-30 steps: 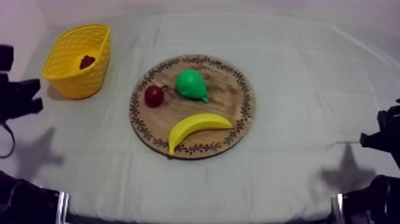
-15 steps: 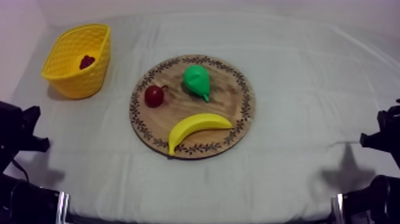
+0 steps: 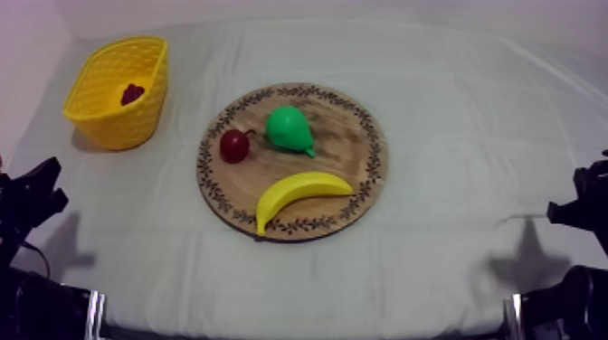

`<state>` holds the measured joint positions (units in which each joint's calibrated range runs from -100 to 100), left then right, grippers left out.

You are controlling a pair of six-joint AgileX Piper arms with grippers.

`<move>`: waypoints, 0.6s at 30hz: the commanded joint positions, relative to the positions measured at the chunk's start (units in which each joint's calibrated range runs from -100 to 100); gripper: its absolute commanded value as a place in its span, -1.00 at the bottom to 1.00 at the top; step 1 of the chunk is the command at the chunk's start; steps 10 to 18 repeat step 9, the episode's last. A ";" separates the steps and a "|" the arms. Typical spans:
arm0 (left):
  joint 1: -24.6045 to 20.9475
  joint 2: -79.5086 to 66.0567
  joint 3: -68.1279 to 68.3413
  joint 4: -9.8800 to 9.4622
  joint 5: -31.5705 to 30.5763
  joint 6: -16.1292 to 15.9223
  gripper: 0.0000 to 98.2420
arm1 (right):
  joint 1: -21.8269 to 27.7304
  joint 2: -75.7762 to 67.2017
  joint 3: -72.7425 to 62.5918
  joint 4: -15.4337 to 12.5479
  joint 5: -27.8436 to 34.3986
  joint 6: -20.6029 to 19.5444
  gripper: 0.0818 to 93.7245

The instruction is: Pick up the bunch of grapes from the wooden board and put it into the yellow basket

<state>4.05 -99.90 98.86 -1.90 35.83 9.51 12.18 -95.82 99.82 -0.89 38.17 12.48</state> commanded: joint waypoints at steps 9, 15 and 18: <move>-0.03 -0.01 0.23 -0.03 -0.64 2.06 -1.00 | 0.00 -0.02 -0.05 -0.01 -0.03 0.00 -0.99; -0.03 -0.01 0.23 -0.03 -0.64 2.06 -1.00 | 0.00 -0.02 -0.05 -0.01 -0.03 0.00 -0.99; -0.03 -0.01 0.23 -0.03 -0.64 2.06 -1.00 | 0.00 -0.02 -0.05 -0.01 -0.03 0.00 -0.99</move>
